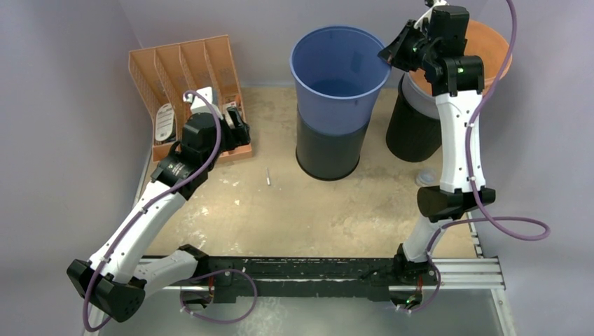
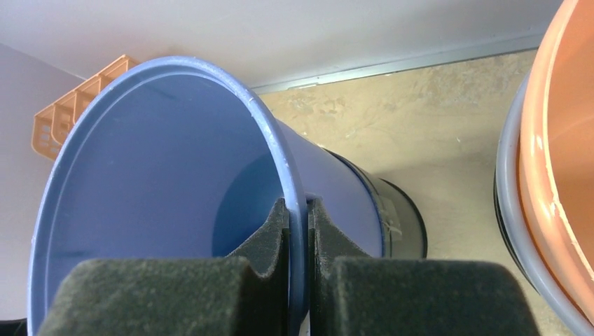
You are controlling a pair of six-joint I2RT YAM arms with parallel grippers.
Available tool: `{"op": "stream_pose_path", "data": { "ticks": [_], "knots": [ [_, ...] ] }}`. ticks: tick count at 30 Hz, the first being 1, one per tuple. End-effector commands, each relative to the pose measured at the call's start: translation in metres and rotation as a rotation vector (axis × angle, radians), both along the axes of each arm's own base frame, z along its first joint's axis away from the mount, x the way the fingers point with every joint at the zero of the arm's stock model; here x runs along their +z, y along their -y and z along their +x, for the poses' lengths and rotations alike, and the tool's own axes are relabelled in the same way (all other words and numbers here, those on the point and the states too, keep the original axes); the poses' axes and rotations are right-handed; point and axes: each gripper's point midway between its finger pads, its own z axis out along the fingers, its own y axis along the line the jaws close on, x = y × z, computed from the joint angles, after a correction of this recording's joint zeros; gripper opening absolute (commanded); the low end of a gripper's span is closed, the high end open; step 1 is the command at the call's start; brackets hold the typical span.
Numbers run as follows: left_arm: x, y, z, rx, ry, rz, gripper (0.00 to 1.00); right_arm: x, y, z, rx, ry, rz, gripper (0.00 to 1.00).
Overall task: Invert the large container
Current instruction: Adjust the container in the container.
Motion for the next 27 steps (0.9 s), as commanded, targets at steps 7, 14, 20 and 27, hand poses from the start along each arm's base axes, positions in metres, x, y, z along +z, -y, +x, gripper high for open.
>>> {"op": "stream_pose_path", "data": {
  "ticks": [7,14,20,27],
  "knots": [
    [0.011,0.024,0.008,-0.083,0.012,-0.068,0.75,0.159,-0.017,-0.038,0.086,0.505,0.178,0.00],
    [0.014,0.034,0.013,-0.111,0.016,-0.095,0.75,0.182,-0.021,-0.046,0.109,0.576,0.232,0.00],
    [0.011,0.049,0.021,-0.129,0.004,-0.173,0.75,0.193,-0.027,-0.052,0.141,0.605,0.279,0.00],
    [0.022,0.062,0.023,-0.160,0.022,-0.252,0.74,0.206,-0.039,-0.068,0.227,0.629,0.338,0.00]
  ]
}}
